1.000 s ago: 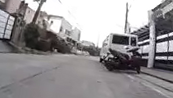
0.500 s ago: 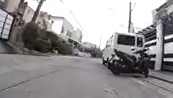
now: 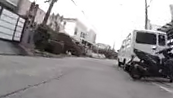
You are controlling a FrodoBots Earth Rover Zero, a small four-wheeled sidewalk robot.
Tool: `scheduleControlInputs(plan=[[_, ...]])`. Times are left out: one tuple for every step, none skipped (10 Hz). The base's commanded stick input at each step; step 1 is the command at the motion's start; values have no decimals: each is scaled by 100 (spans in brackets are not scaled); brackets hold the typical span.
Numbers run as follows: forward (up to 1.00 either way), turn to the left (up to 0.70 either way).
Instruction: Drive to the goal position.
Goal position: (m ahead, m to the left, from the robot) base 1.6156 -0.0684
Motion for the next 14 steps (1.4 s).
scheduleControlInputs(plan=[[97,0],[96,0],[96,0],[96,0],[95,0],[95,0],[96,0],[96,0],[96,0],[96,0],[96,0],[96,0],[96,0],[96,0]])
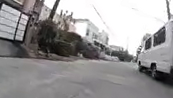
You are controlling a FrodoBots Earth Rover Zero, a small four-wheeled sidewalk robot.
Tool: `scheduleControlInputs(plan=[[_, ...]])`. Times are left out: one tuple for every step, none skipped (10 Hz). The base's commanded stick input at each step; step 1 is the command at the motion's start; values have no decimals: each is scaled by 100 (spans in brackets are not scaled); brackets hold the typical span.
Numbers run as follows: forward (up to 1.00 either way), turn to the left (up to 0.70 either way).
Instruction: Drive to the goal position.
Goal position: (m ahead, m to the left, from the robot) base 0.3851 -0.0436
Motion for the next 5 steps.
scheduleControlInputs(plan=[[96,0],[96,0],[96,0],[96,0],[97,0]])
